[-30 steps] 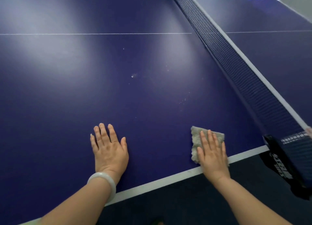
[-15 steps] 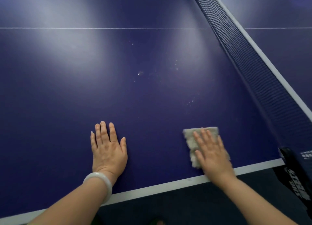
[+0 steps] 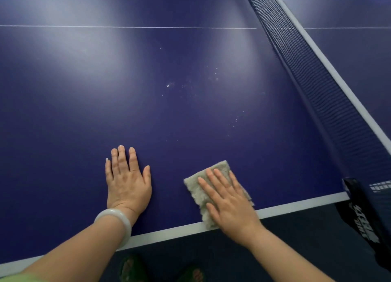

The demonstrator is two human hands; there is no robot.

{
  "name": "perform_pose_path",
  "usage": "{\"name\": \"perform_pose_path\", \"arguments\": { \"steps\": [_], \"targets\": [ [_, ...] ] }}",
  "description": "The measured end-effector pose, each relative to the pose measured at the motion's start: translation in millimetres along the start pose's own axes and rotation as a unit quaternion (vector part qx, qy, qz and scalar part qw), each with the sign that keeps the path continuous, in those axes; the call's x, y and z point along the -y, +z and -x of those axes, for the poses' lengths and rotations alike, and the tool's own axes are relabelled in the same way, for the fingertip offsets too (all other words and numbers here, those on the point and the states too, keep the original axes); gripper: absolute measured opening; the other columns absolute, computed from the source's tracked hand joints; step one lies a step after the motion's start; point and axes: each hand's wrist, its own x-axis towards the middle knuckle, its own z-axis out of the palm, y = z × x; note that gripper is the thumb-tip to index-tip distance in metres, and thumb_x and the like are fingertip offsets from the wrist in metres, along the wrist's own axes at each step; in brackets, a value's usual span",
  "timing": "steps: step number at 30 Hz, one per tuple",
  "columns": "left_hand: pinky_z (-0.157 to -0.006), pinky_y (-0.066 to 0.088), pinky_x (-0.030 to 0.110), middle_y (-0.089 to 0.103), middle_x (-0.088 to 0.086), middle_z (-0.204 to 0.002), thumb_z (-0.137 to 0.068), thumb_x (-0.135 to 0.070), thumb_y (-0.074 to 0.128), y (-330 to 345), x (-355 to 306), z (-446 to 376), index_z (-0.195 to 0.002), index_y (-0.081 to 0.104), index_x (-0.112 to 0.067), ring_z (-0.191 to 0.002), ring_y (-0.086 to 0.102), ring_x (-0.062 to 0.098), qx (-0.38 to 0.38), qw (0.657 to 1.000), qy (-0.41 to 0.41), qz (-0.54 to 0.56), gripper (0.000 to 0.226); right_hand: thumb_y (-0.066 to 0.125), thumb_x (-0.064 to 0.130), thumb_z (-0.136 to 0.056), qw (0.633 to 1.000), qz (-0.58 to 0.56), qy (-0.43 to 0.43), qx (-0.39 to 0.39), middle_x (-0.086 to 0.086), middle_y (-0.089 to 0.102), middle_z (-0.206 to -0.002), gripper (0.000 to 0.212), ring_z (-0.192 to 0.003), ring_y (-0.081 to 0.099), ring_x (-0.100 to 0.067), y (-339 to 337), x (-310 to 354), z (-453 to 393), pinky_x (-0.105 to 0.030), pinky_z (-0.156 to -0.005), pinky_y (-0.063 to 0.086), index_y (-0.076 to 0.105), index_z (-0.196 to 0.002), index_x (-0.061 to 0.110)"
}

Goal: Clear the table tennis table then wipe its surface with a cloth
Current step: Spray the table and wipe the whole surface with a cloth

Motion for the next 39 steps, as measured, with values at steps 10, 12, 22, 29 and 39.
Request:
{"name": "perform_pose_path", "arguments": {
  "steps": [10,12,22,29,39],
  "targets": [
    [-0.121,0.002,0.048,0.013,0.02,-0.159,-0.097,-0.042,0.031,1,-2,1,-0.152,0.021,-0.004,-0.149,0.005,0.033,-0.004,1.0,0.004,-0.012,0.067,0.005,0.048,-0.092,0.906,-0.021,0.422,-0.015,-0.004,0.004,-0.163,0.067,-0.15,0.0,-0.02,4,-84,32,-0.047,-0.121,-0.001,0.005,-0.155,0.023],
    [-0.121,0.004,0.05,0.015,0.022,-0.158,-0.097,-0.042,0.028,-1,-3,2,-0.151,0.022,-0.003,-0.148,0.007,0.035,0.01,1.0,0.005,-0.019,0.067,0.004,0.049,-0.092,0.905,-0.02,0.425,-0.009,-0.003,0.003,-0.163,0.067,-0.15,-0.001,-0.02,5,-84,32,-0.047,-0.122,-0.001,0.002,-0.154,0.025],
    [-0.118,0.015,0.052,0.037,0.027,-0.145,-0.079,-0.007,0.067,-10,-47,8,-0.139,0.042,0.006,-0.14,0.027,0.044,-0.01,0.99,0.132,0.043,0.066,0.011,0.046,-0.096,0.909,-0.011,0.416,-0.014,-0.003,0.004,-0.163,0.065,-0.15,0.0,-0.02,5,-89,32,-0.049,-0.121,0.006,0.007,-0.155,0.022],
    [-0.116,0.018,0.049,0.035,0.021,-0.148,-0.095,-0.046,0.025,0,-132,14,-0.142,0.042,-0.002,-0.142,0.027,0.037,0.064,0.983,0.171,0.03,0.066,0.016,0.045,-0.097,0.939,0.009,0.343,0.009,-0.004,0.007,-0.163,0.063,-0.15,0.004,-0.02,1,-128,40,-0.047,-0.12,0.006,0.01,-0.156,0.022],
    [-0.119,0.013,0.051,0.033,0.019,-0.149,-0.097,-0.052,0.01,15,-146,16,-0.144,0.039,-0.004,-0.144,0.024,0.035,0.036,0.991,0.131,-0.003,0.073,0.004,0.049,-0.099,0.933,-0.004,0.359,0.023,-0.006,0.009,-0.163,0.064,-0.15,0.009,-0.023,-2,-211,86,-0.053,-0.118,0.012,0.012,-0.156,0.021]
  ]
}}
